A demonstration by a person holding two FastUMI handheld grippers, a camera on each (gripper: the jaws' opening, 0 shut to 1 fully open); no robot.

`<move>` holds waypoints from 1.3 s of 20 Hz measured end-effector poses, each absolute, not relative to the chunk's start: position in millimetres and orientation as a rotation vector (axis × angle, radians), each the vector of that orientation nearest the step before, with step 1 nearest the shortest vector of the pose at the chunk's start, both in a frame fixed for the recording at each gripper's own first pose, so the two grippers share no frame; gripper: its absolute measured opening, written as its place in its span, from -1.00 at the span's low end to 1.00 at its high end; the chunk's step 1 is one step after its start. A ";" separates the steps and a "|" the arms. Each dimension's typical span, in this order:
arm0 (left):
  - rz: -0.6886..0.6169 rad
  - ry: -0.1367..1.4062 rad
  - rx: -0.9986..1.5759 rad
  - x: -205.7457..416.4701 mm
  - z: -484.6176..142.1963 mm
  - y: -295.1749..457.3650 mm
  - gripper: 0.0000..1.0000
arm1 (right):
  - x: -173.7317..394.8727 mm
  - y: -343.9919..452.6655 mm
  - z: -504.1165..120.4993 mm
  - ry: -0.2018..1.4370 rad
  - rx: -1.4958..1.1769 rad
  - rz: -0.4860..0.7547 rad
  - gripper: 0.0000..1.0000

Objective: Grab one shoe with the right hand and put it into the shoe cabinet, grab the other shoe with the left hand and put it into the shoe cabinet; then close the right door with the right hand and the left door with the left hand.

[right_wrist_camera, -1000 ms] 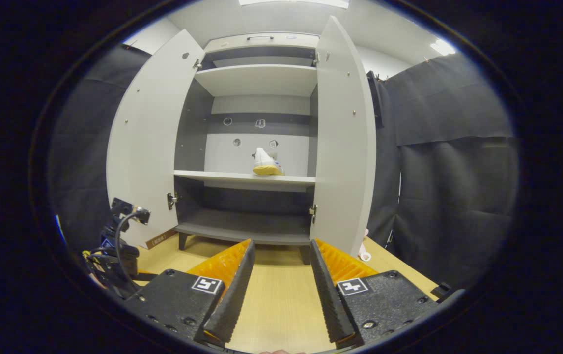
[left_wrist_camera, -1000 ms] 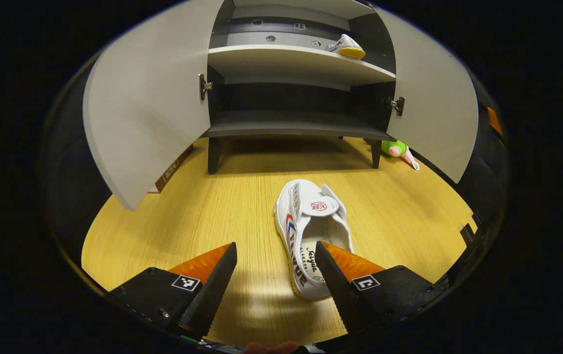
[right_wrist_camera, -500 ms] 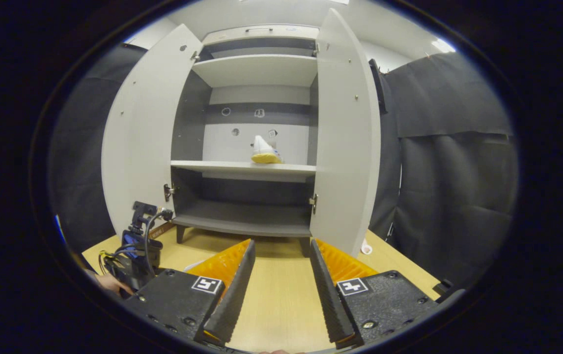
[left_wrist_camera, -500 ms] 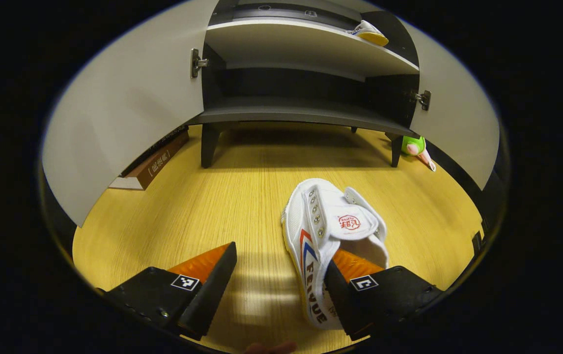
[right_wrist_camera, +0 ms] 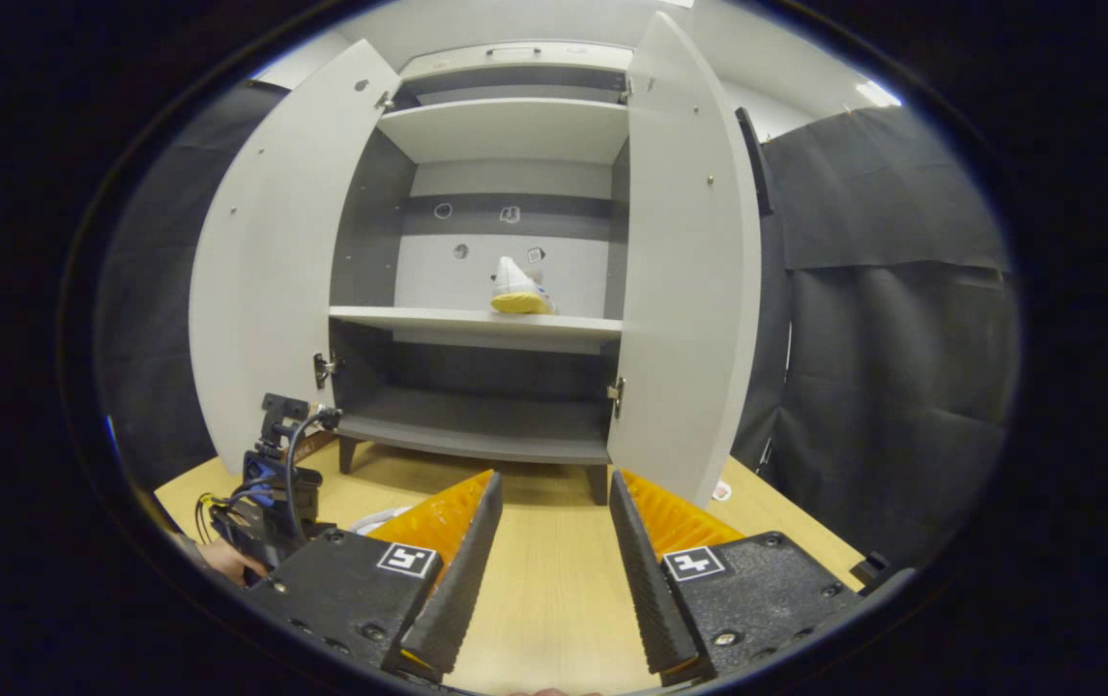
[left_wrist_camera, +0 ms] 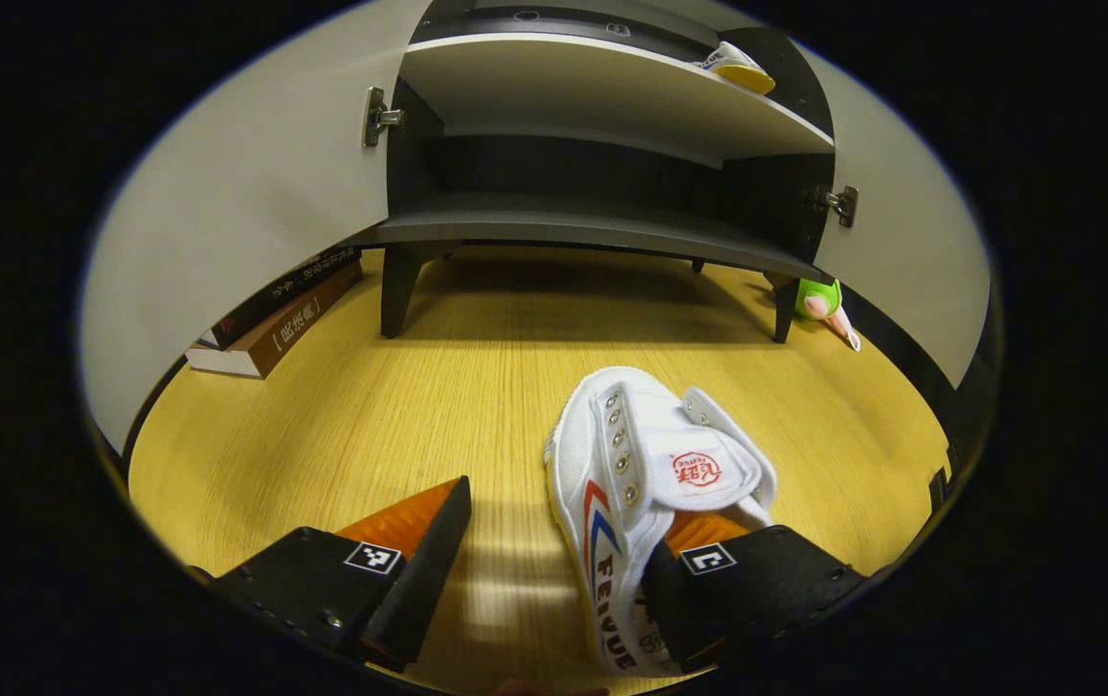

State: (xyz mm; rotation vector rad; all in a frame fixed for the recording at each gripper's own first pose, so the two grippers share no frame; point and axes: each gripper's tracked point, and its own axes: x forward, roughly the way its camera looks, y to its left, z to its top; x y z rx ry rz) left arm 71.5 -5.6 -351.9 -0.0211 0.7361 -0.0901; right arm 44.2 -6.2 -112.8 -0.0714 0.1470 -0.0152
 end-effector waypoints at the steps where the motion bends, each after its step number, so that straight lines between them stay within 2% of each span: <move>1: -0.086 0.727 -0.031 72.5 -352.4 -7.6 0.70 | 44.6 -6.4 -113.5 0.149 -0.076 -0.015 0.43; 2: -0.086 0.718 -0.047 73.3 -351.9 -11.2 0.73 | 45.6 -6.3 -114.0 0.151 -0.077 -0.015 0.43; 3: -0.093 0.710 -0.067 73.0 -351.8 -16.1 0.38 | 45.8 -6.4 -115.1 0.153 -0.078 -0.015 0.43; 5: -0.088 0.697 -0.082 73.4 -349.7 -22.0 0.00 | 46.8 -5.8 -117.5 0.159 -0.083 -0.012 0.43; 8: -0.031 0.676 -0.059 75.5 -350.4 -16.7 -0.75 | 46.3 -6.8 -120.6 0.165 -0.102 -0.011 0.43; 9: -0.016 0.677 -0.053 77.2 -352.8 -14.3 -0.75 | 46.3 -6.5 -121.4 0.167 -0.104 -0.008 0.43; 10: -0.011 0.685 -0.044 75.4 -352.8 -13.2 -0.87 | 46.3 -5.8 -121.3 0.168 -0.105 -0.005 0.43; 12: -0.022 0.681 -0.030 75.5 -352.6 -13.4 -0.98 | 46.8 -6.3 -123.4 0.172 -0.108 -0.003 0.43; 16: -0.031 0.686 -0.015 75.3 -350.5 -13.2 -1.00 | 47.3 -4.1 -124.6 0.172 -0.100 0.009 0.43; 19: 0.016 0.693 0.020 66.6 -333.3 -5.2 -1.00 | 47.3 -4.0 -120.6 0.164 -0.106 0.022 0.43; 22: 0.014 0.625 -0.027 61.8 -275.8 -7.4 -1.00 | 48.3 -3.5 -118.3 0.155 -0.115 0.033 0.43; 26: 0.003 0.457 -0.046 83.8 -157.4 -7.8 -1.00 | 47.2 4.5 -119.0 0.156 -0.112 0.054 0.43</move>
